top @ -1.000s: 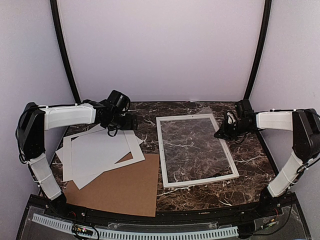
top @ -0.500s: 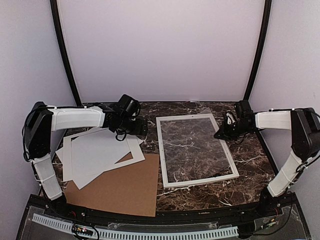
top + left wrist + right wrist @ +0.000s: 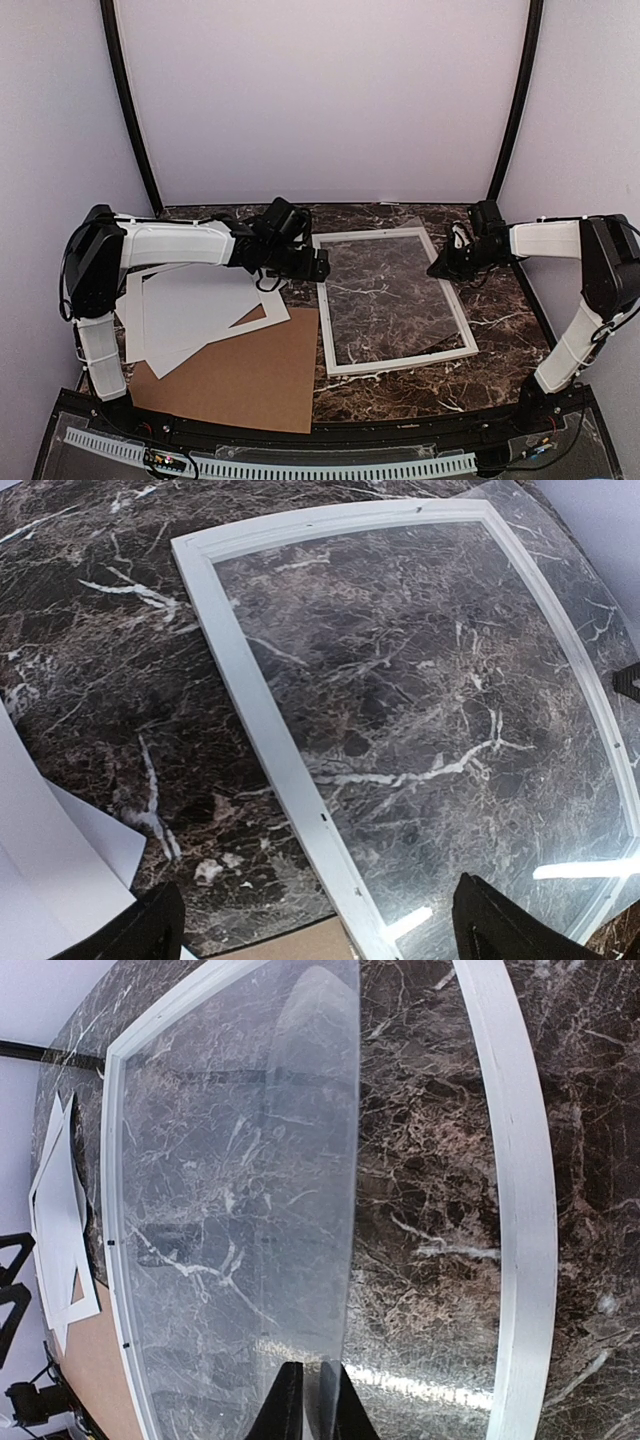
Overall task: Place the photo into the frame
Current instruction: Place the glass panel at the frame body.
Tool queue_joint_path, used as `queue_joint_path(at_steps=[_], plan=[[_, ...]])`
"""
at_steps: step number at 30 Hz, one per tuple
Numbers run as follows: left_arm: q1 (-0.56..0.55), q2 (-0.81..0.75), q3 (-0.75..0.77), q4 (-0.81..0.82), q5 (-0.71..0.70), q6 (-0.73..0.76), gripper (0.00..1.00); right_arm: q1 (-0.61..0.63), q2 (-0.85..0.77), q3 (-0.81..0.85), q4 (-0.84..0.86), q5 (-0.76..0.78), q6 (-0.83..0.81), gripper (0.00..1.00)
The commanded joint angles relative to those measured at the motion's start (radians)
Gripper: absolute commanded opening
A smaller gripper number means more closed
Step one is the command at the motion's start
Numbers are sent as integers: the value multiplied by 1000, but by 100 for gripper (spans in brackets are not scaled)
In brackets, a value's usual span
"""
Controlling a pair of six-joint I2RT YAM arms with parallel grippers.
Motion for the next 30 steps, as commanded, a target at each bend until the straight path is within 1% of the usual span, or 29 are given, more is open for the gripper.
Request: queue_joint_path(at_steps=[1, 7, 15, 30], plan=[[-19, 10, 36, 13, 12, -13, 96, 5, 2, 23, 31, 12, -10, 5], [-20, 7, 39, -1, -7, -8, 96, 5, -10, 17, 31, 24, -4, 3], [-19, 4, 39, -4, -26, -8, 96, 5, -22, 7, 25, 38, 6, 2], [-23, 4, 41, 7, -23, -1, 96, 27, -1, -7, 55, 27, 22, 13]])
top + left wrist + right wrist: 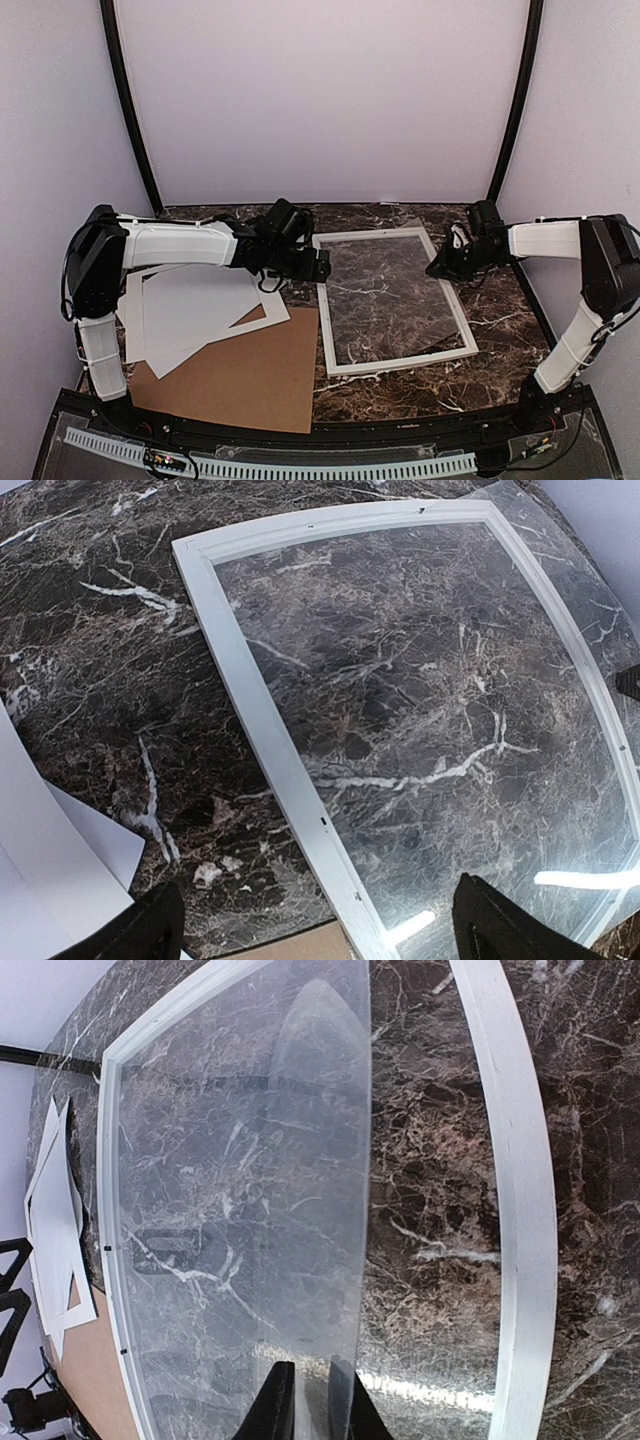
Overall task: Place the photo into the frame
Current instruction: Place the glass panel at the frame body.
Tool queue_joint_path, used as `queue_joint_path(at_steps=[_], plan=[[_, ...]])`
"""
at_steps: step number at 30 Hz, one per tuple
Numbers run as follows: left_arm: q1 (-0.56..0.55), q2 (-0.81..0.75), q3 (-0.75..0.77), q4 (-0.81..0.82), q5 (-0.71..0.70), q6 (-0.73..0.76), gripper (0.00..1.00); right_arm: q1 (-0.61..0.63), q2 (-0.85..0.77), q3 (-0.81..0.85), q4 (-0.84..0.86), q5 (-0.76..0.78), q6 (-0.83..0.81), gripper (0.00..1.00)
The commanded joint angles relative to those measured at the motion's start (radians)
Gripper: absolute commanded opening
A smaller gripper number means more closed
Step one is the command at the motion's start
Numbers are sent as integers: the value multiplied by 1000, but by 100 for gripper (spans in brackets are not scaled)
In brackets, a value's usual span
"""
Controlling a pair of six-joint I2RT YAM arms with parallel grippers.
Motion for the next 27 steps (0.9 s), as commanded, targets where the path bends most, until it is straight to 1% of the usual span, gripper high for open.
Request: queue_joint_path(at_steps=[1, 7, 16, 22, 27], plan=[[-5, -13, 26, 6, -3, 4, 96, 17, -1, -7, 49, 2, 8, 13], [-8, -13, 34, 6, -11, 3, 96, 24, -5, -11, 51, 8, 17, 14], [-8, -4, 44, 24, -6, 9, 96, 30, 10, -16, 62, -1, 22, 20], [-18, 15, 51, 63, 29, 12, 96, 31, 23, -9, 52, 2, 18, 26], [-29, 49, 53, 130, 98, 1, 96, 31, 40, -2, 47, 4, 17, 30]])
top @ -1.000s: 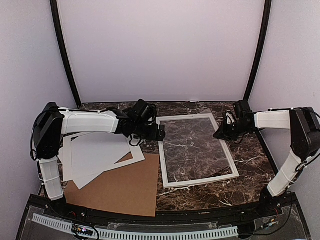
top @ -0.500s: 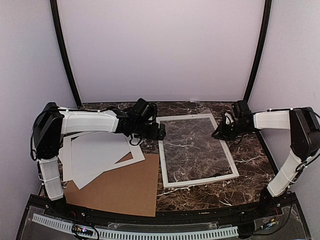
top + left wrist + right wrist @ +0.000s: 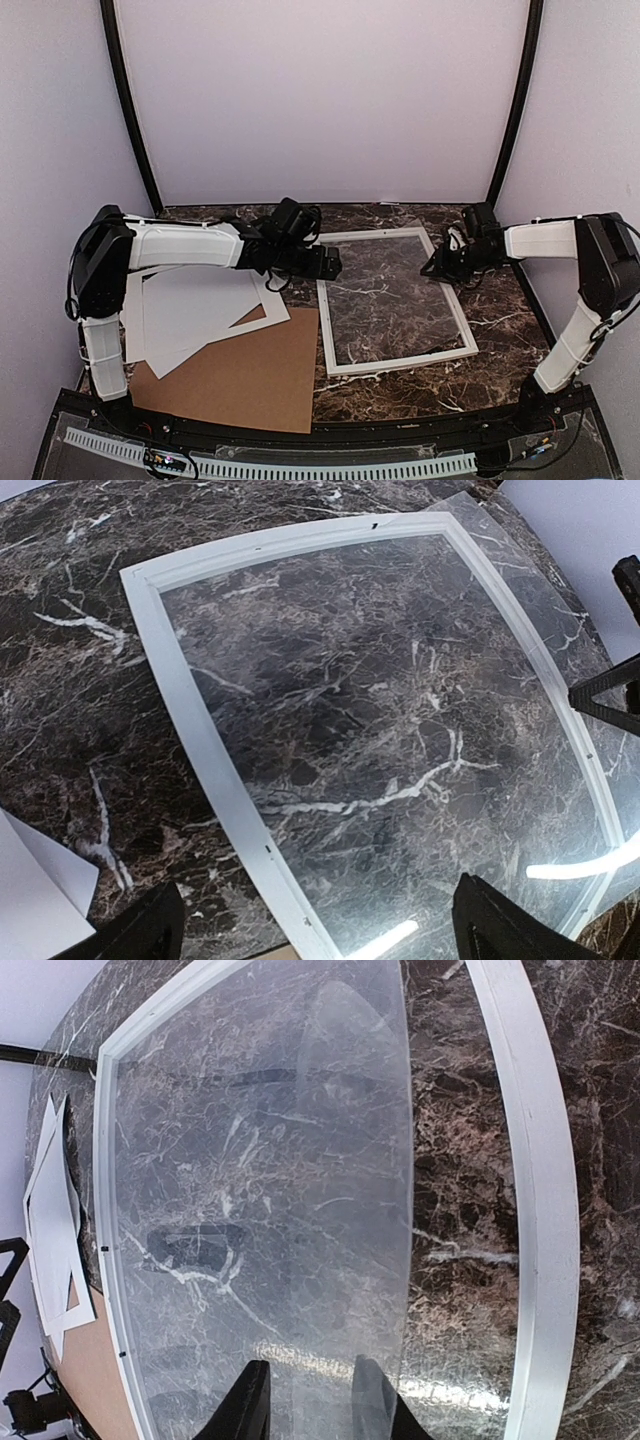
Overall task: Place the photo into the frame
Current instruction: Place the glass panel at the frame body.
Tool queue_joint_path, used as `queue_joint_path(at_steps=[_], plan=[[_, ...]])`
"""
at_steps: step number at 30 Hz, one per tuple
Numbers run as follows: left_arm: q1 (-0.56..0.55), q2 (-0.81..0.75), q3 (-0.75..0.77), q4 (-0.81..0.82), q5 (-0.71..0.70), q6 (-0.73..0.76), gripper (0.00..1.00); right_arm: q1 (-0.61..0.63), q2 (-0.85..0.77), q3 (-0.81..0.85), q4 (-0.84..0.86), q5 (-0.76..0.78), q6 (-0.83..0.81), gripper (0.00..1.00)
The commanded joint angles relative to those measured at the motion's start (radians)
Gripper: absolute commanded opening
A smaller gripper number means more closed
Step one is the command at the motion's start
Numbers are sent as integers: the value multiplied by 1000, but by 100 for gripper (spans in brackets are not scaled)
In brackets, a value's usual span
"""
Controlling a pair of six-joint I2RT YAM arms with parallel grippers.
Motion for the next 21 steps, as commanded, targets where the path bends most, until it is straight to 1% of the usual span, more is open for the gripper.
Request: queue_joint_path(at_steps=[1, 9, 13, 21], plan=[[-18, 26, 27, 84, 71, -3, 96, 10, 24, 4, 20, -1, -6, 30], [-57, 119, 70, 166, 172, -21, 95, 10, 53, 9, 18, 4, -10, 34], [-79, 180, 107, 192, 197, -23, 95, 10, 63, 12, 18, 8, -12, 35], [-102, 239, 131, 216, 206, -31, 93, 10, 64, 19, 0, 17, -21, 38]])
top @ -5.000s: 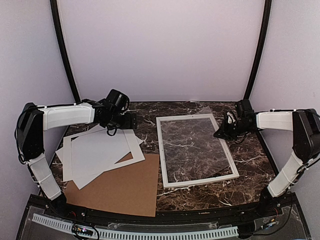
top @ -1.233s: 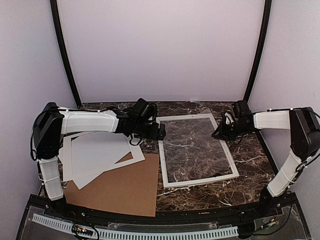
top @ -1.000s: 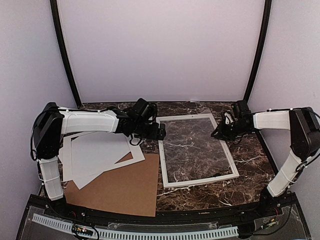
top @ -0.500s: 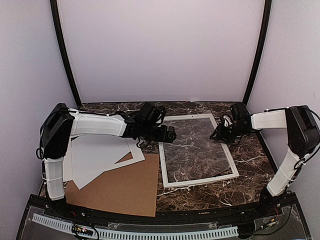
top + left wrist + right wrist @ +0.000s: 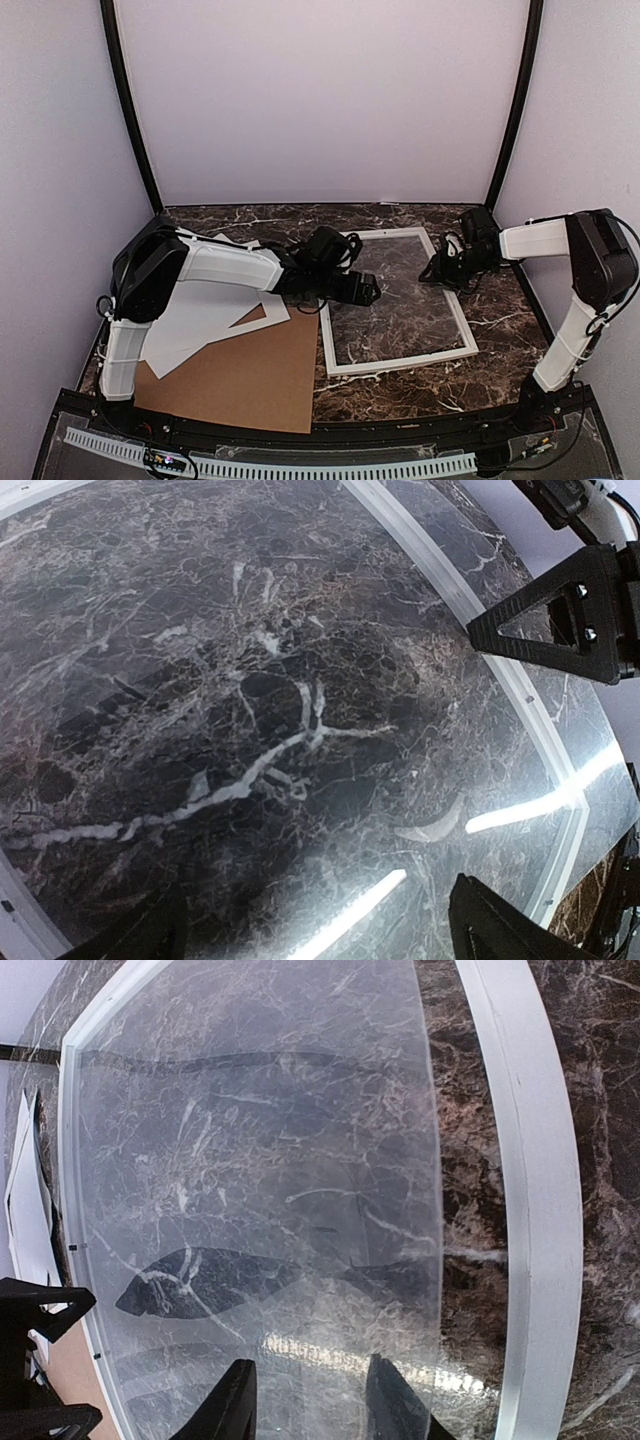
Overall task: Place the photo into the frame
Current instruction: Place the glass panel at the frame body.
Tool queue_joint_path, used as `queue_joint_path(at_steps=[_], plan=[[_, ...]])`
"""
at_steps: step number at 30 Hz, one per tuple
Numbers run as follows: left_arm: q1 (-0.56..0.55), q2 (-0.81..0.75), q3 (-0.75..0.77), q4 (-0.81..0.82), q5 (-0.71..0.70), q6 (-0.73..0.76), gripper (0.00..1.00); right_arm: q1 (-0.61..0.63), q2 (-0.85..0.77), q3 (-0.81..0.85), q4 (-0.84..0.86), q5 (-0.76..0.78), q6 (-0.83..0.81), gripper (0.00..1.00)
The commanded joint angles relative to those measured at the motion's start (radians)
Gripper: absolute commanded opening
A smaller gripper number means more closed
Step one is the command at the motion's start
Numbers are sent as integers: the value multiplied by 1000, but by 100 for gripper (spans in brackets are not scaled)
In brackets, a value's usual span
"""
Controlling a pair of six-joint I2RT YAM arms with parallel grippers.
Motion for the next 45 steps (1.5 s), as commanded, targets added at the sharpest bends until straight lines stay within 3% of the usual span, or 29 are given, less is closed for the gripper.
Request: queue_joint_path(at_steps=[1, 21, 45], plan=[[-11, 15, 30, 32, 17, -12, 93, 10, 6, 20, -2, 3, -14, 38], [-18, 57, 15, -2, -3, -21, 92, 1, -15, 52, -73, 55, -46, 46], [-18, 51, 17, -36, -17, -11, 91, -73, -97, 88, -195, 177, -113, 47]])
